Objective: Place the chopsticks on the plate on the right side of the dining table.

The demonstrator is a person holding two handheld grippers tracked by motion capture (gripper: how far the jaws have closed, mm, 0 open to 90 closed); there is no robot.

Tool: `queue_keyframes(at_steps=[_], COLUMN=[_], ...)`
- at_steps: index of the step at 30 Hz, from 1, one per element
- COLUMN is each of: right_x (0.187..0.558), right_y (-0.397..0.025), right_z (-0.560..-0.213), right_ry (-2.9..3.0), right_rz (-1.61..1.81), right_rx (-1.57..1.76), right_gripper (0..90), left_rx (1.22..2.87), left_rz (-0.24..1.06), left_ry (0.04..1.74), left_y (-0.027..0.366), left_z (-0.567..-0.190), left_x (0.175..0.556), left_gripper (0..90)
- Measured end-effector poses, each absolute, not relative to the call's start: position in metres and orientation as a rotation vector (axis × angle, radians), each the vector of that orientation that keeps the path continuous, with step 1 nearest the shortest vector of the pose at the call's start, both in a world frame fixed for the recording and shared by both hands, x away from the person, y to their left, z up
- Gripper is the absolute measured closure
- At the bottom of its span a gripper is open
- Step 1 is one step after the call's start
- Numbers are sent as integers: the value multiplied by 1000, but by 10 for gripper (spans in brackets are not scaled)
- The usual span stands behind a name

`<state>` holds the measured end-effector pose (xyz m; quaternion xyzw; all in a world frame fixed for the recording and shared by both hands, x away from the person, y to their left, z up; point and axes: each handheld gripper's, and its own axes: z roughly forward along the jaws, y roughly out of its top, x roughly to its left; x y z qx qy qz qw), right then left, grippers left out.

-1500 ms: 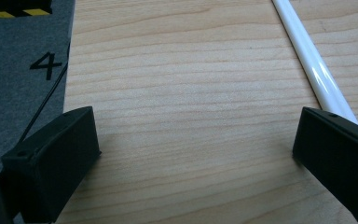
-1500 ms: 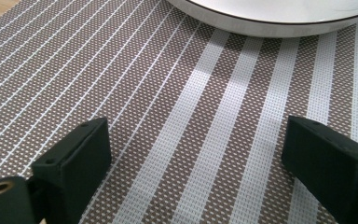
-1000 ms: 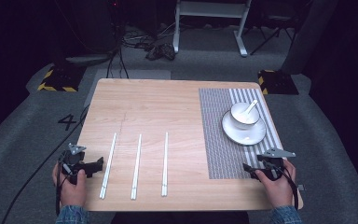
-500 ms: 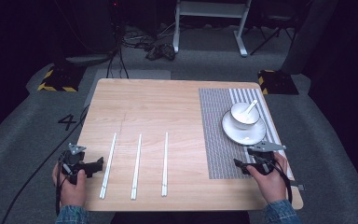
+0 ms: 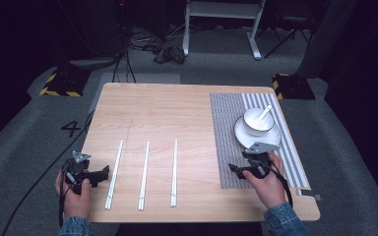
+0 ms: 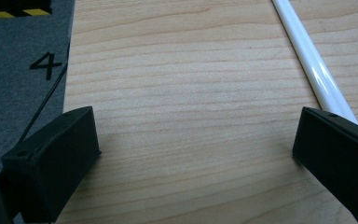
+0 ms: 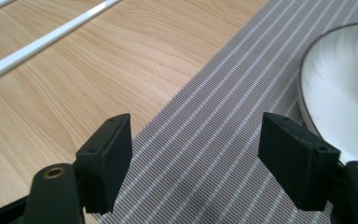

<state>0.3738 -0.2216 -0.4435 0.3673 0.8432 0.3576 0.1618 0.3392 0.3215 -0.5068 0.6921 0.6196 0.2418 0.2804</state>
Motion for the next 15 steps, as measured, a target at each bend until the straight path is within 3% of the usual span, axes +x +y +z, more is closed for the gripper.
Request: queue_keyframes(at_steps=[15], right_x=[383], right_y=[-164], right_z=[-441], right_ry=[2437], right_rz=[1078], right_rx=[949], right_gripper=[262], left_rx=[1855], left_rz=[649], left_ry=[1660], left_y=[322], left_z=[-507], left_x=[339], left_gripper=[2])
